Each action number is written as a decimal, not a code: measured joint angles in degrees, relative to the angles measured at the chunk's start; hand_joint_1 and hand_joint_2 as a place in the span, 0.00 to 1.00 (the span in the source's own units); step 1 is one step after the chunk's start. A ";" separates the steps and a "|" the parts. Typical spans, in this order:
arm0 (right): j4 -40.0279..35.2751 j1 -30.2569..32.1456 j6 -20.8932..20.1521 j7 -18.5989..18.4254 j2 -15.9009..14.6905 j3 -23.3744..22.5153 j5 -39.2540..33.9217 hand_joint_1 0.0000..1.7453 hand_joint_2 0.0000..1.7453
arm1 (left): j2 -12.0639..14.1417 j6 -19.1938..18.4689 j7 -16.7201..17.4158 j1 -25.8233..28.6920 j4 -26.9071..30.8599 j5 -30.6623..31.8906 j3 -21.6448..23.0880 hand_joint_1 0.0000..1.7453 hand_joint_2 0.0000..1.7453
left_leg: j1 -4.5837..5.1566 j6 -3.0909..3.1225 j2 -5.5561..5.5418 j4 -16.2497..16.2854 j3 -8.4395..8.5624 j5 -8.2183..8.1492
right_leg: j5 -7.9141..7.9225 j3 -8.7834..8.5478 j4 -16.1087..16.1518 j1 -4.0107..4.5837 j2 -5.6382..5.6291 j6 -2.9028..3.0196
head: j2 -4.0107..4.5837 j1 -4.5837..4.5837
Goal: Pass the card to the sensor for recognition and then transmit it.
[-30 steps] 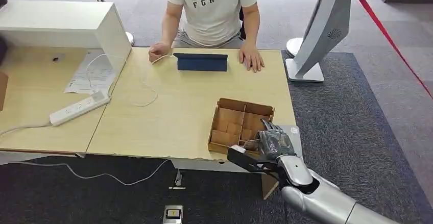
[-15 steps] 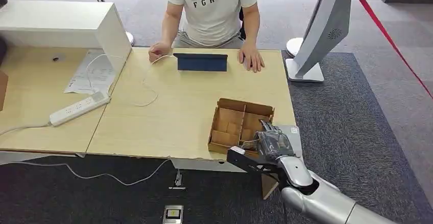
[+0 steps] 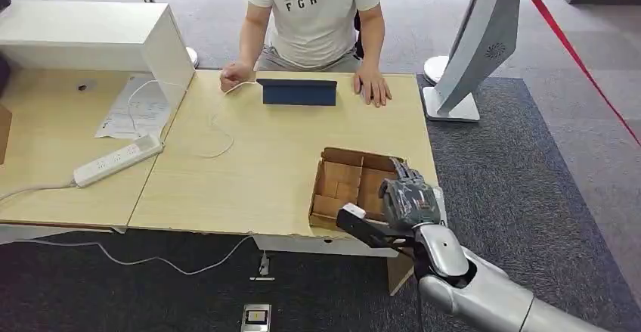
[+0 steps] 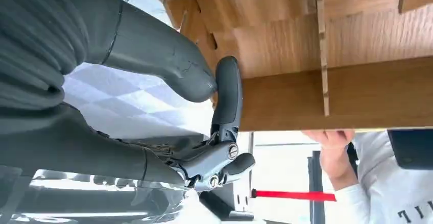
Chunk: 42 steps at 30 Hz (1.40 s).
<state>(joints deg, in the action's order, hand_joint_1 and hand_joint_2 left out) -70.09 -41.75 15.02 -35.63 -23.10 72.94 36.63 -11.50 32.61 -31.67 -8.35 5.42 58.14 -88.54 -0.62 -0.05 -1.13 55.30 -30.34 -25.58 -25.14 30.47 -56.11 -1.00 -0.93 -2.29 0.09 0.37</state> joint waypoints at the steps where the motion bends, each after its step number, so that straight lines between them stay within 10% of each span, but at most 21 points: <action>1: -0.41 0.00 -0.02 -0.18 -0.31 -0.09 0.07 1.00 1.00 | 0.00 -0.07 0.00 0.00 0.00 0.04 0.00 0.00 0.00 | 0.00 0.00 0.00 0.00 0.00 0.00 | 0.00 0.00 0.00 0.00 0.00 0.00 | 0.00 -0.02; 2: -0.81 0.01 -0.02 -0.26 -0.46 -0.18 0.09 0.00 1.00 | 0.00 -0.07 0.00 0.00 0.00 0.04 0.00 0.00 0.00 | 0.00 0.00 0.00 0.00 0.00 0.00 | 0.00 0.00 0.00 0.00 0.00 0.00 | 0.00 0.00; 4: -1.64 0.04 0.00 -0.81 -0.94 -0.31 0.33 0.00 1.00 | 0.00 -0.07 0.00 0.00 0.00 0.07 0.00 0.00 0.00 | 0.00 0.00 0.00 0.00 0.00 0.00 | 0.00 0.00 0.00 0.00 0.00 0.00 | 0.00 0.00; 5: -2.14 0.10 0.04 -1.20 -1.27 -0.33 0.53 0.00 0.00 | 0.00 -0.07 0.02 0.00 0.00 0.11 0.00 0.00 0.00 | 0.00 0.00 0.00 0.00 0.00 0.00 | 0.00 0.00 0.00 0.00 0.00 0.00 | 0.00 -0.02; 34: -10.14 1.89 -5.47 -2.06 -3.98 -0.39 -0.96 0.00 0.00 | 0.00 0.76 0.37 -0.02 0.00 -0.98 0.00 0.00 0.00 | 0.00 0.00 -0.01 0.00 -0.01 0.00 | 0.00 0.00 0.00 0.00 0.00 0.00 | 0.00 -0.02; 35: -10.32 2.07 -5.77 -2.08 -3.93 -0.35 -0.94 0.00 1.00 | 0.00 0.89 0.37 -0.02 0.00 -1.07 0.00 0.00 0.00 | 0.00 0.00 -0.01 0.00 -0.01 0.00 | 0.00 0.00 0.00 0.00 0.00 0.00 | 0.00 -0.02; 42: -10.65 3.75 -6.38 -2.19 -3.61 -0.28 -0.81 0.00 1.00 | 0.00 0.98 0.11 -0.03 0.00 -1.09 0.00 0.00 0.00 | 0.00 0.00 0.00 0.00 -0.01 0.00 | 0.00 0.00 0.01 0.00 0.00 0.00 | 0.00 0.00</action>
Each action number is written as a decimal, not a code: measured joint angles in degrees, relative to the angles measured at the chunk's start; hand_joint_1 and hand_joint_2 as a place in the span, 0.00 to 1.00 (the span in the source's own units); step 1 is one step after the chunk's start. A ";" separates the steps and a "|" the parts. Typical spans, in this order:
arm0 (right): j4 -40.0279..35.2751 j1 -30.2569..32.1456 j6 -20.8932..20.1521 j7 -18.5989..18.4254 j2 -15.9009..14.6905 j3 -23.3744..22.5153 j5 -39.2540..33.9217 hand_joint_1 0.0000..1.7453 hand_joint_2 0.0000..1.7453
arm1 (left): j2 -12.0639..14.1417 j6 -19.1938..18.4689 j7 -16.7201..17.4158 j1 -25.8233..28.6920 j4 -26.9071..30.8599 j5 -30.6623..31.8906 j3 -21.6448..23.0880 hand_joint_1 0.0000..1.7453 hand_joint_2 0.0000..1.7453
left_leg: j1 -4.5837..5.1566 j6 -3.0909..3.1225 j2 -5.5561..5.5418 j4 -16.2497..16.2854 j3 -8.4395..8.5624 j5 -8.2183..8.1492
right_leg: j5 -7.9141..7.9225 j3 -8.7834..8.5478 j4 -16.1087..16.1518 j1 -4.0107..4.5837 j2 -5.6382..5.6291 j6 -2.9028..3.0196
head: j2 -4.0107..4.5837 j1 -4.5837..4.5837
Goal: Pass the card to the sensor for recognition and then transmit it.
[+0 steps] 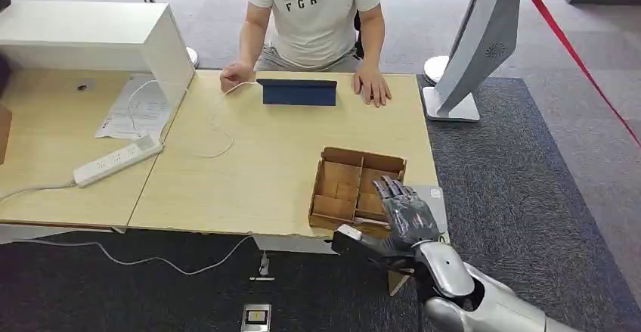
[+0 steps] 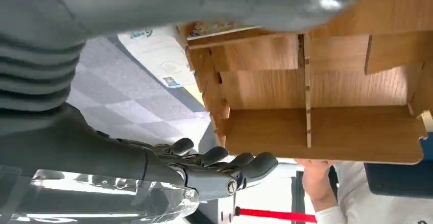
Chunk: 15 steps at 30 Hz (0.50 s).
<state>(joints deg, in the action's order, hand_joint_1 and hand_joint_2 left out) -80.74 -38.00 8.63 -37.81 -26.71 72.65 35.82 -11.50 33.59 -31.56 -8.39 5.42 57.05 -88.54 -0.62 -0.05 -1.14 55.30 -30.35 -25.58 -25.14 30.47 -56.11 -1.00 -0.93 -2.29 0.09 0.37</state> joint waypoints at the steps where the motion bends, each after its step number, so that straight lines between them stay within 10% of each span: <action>1: 0.00 0.21 0.09 0.04 0.00 0.00 0.00 0.00 1.00 | 0.00 0.00 -0.09 0.00 0.00 0.00 0.00 0.00 0.00 | 0.00 0.00 0.00 0.00 0.00 0.00 | 0.00 0.00 0.00 0.00 0.00 0.00 | 0.00 -0.02; 15: 2.38 1.27 2.32 2.25 0.70 -0.02 -0.09 0.00 1.00 | 0.00 0.52 0.33 0.00 0.00 0.09 0.00 0.00 0.00 | 0.00 0.00 0.00 0.00 -0.01 0.00 | 0.00 -0.01 0.00 0.00 0.00 0.00 | 0.00 -0.02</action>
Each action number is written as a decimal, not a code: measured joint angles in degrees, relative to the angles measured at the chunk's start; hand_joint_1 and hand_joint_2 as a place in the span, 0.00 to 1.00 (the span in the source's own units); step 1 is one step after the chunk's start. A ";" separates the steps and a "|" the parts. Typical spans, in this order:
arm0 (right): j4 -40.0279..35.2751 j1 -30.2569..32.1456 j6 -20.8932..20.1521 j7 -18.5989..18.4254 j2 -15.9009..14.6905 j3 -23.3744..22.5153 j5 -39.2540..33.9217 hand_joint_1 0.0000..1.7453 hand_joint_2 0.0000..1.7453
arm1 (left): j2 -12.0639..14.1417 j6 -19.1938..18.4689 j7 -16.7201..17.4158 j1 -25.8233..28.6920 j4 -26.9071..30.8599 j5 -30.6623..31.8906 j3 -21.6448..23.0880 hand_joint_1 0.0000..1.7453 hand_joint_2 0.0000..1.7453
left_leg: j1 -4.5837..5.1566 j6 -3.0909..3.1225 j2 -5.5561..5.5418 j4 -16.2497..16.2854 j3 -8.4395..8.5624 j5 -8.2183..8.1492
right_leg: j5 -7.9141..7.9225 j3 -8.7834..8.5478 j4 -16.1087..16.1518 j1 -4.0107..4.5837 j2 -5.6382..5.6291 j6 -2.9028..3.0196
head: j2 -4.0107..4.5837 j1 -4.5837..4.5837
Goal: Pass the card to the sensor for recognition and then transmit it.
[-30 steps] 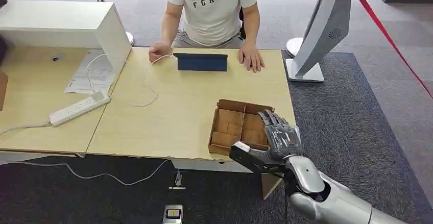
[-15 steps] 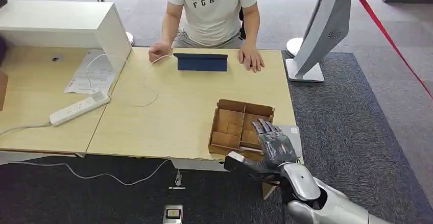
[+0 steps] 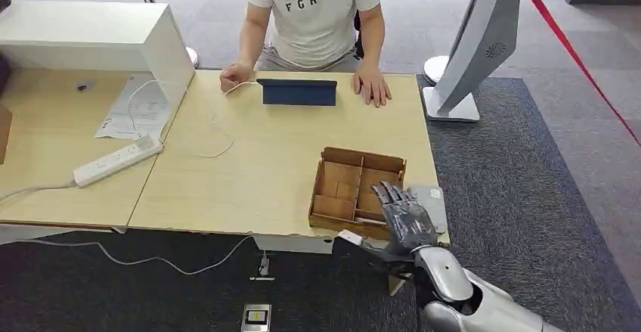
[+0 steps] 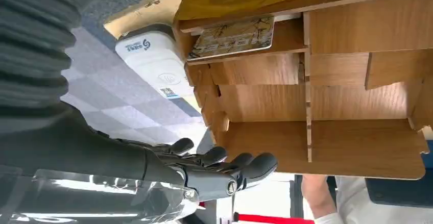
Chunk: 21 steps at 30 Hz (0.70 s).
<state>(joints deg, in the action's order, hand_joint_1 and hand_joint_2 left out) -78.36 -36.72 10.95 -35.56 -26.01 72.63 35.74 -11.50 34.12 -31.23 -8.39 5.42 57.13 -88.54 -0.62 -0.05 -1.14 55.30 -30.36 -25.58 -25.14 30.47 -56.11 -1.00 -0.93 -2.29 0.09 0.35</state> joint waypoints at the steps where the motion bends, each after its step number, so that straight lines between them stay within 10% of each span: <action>1: 0.24 -0.01 0.04 0.22 0.15 0.02 -0.13 0.00 1.00 | 0.00 0.11 0.04 0.00 0.00 -0.07 0.00 0.00 0.00 | 0.00 0.00 -0.01 0.00 -0.01 0.00 | 0.00 0.00 0.00 0.00 0.00 0.00 | 0.00 0.00; 21: 7.10 -1.69 0.79 3.19 3.89 0.66 -1.73 0.00 1.00 | 0.00 1.44 1.25 -0.02 0.00 -0.07 0.00 0.00 0.00 | 0.00 0.00 -0.01 0.00 -0.01 0.00 | 0.00 0.00 0.00 0.00 0.01 0.00 | 0.00 0.02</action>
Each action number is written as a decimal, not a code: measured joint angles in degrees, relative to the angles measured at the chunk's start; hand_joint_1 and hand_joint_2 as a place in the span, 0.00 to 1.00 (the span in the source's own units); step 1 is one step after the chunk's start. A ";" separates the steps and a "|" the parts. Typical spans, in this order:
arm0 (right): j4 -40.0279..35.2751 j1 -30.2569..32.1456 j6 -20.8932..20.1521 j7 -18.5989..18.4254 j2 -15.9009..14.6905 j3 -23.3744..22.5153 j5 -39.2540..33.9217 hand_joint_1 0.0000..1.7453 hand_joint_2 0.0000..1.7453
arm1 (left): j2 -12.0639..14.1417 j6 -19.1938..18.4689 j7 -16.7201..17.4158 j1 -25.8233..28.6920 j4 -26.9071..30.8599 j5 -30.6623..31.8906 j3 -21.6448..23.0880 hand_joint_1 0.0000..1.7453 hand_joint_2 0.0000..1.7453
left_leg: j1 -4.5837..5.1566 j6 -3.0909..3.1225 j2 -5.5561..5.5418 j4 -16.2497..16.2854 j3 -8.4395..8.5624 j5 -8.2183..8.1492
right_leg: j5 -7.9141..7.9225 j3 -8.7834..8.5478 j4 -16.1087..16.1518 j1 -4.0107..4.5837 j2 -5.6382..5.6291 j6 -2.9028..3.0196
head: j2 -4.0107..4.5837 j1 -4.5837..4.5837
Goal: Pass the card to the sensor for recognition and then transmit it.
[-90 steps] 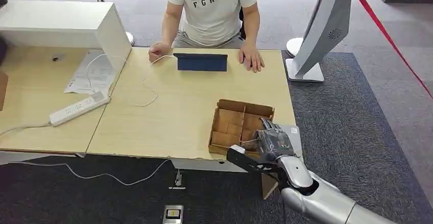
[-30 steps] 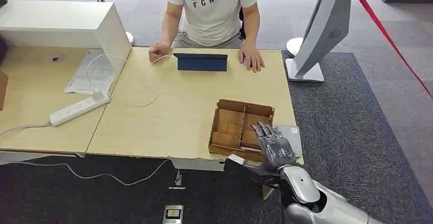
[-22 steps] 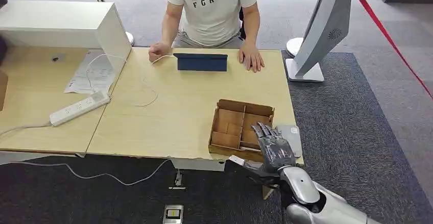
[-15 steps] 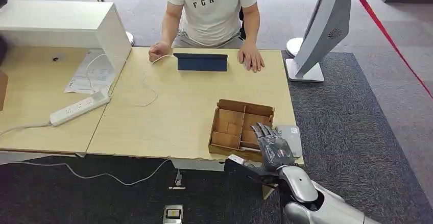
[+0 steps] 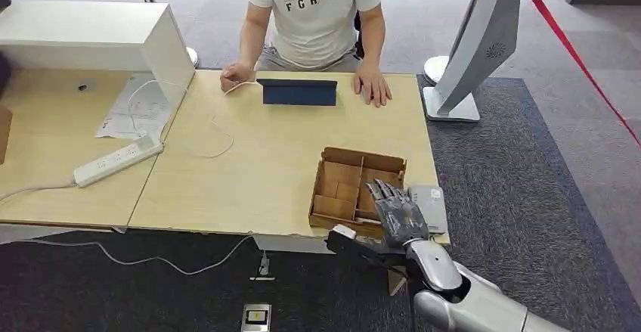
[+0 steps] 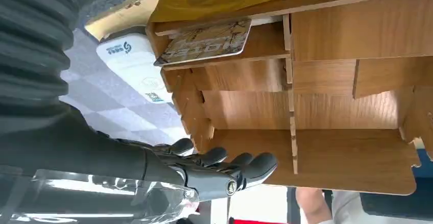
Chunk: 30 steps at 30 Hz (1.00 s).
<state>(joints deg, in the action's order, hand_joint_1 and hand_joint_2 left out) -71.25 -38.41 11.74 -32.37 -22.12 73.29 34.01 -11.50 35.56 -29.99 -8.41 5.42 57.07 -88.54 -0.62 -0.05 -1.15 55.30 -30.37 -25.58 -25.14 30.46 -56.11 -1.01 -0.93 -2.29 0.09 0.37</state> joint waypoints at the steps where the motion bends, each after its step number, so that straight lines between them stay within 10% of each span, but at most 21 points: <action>1: 0.17 -0.06 0.02 0.00 0.09 0.04 0.00 0.00 1.00 | 0.00 0.00 0.00 0.00 0.00 0.00 0.00 0.00 0.00 | 0.00 0.00 0.00 0.00 0.00 0.00 | 0.00 0.00 0.00 0.00 0.00 0.00 | 0.00 0.00; 15: 2.97 -1.61 0.83 -1.33 0.15 0.59 -0.59 0.00 1.00 | 0.11 0.35 0.31 0.01 0.00 -0.20 0.00 0.00 0.00 | 0.00 0.00 0.00 0.00 0.01 0.00 | 0.01 0.00 0.00 0.00 0.00 -0.01 | 0.00 -0.02; 16: 3.08 -1.65 0.83 -1.46 0.15 0.61 -0.59 0.83 1.00 | 0.11 0.35 0.17 0.01 0.00 -0.33 0.00 0.00 0.00 | 0.00 0.00 0.00 0.00 0.01 0.00 | 0.01 0.00 0.00 0.00 0.00 -0.01 | 0.00 -0.02; 17: 3.21 -1.69 0.77 -1.66 0.15 0.68 -0.57 1.00 1.00 | 0.11 0.35 0.04 0.00 0.00 -0.55 0.00 0.00 0.00 | 0.00 0.00 0.00 0.00 0.01 0.00 | 0.01 0.00 0.00 0.00 0.00 -0.01 | 0.00 0.00; 30: 4.09 -1.82 -0.37 -1.20 0.02 0.72 -0.31 1.00 1.00 | 0.11 0.37 -0.17 0.01 0.00 -1.81 0.00 0.00 0.00 | 0.00 0.00 0.00 0.00 0.01 0.00 | 0.01 0.00 0.00 0.00 0.00 -0.02 | 0.00 -0.02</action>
<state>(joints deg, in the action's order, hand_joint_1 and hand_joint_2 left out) -67.17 -40.23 11.37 -33.57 -22.10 74.01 33.70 -11.39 35.93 -30.16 -8.40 5.42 55.25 -88.54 -0.62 -0.05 -1.14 55.30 -30.36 -25.58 -25.13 30.47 -56.11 -1.01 -0.93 -2.31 0.09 0.35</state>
